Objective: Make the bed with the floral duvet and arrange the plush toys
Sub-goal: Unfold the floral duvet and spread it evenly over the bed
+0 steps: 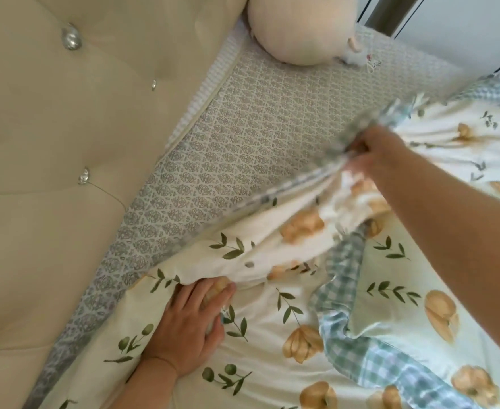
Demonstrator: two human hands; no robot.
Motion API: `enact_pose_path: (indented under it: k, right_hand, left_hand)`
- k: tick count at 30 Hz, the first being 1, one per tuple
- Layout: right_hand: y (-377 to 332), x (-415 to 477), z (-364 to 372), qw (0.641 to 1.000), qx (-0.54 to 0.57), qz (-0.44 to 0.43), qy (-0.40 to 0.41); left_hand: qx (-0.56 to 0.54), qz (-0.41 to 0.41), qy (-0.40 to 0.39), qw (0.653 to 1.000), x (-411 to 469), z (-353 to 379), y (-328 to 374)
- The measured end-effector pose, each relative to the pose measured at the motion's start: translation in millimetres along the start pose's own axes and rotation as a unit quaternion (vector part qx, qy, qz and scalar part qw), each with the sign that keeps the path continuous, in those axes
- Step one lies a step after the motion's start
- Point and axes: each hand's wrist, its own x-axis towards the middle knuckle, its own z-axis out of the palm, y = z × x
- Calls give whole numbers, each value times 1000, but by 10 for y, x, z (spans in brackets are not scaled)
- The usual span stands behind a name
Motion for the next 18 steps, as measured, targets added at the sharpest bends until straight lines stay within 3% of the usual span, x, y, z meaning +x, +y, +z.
enact_pose_path:
  k: [3, 5, 7, 9, 12, 14, 18]
  right_hand:
    - [-550, 64, 518, 978, 176, -51, -98]
    - [-650, 163, 829, 967, 206, -38, -146]
    - [-523, 219, 1025, 969, 76, -74, -225]
    - [-194, 332, 1111, 952, -87, -48, -290]
    - [334, 278, 1258, 911, -337, -2, -239]
    - [564, 138, 1423, 892, -399, 35, -209]
    - [924, -197, 1744, 828, -486, 79, -270]
  left_hand:
    - [-70, -13, 1, 997, 15, 20, -2]
    - [-85, -4, 18, 996, 53, 24, 4]
    - [-77, 13, 33, 996, 86, 33, 2]
    - [-62, 14, 31, 998, 93, 35, -12]
    - [-21, 7, 10, 1000, 66, 44, -45]
    - [-15, 10, 13, 1000, 52, 56, -53]
    - [1, 8, 9, 1000, 46, 55, -50]
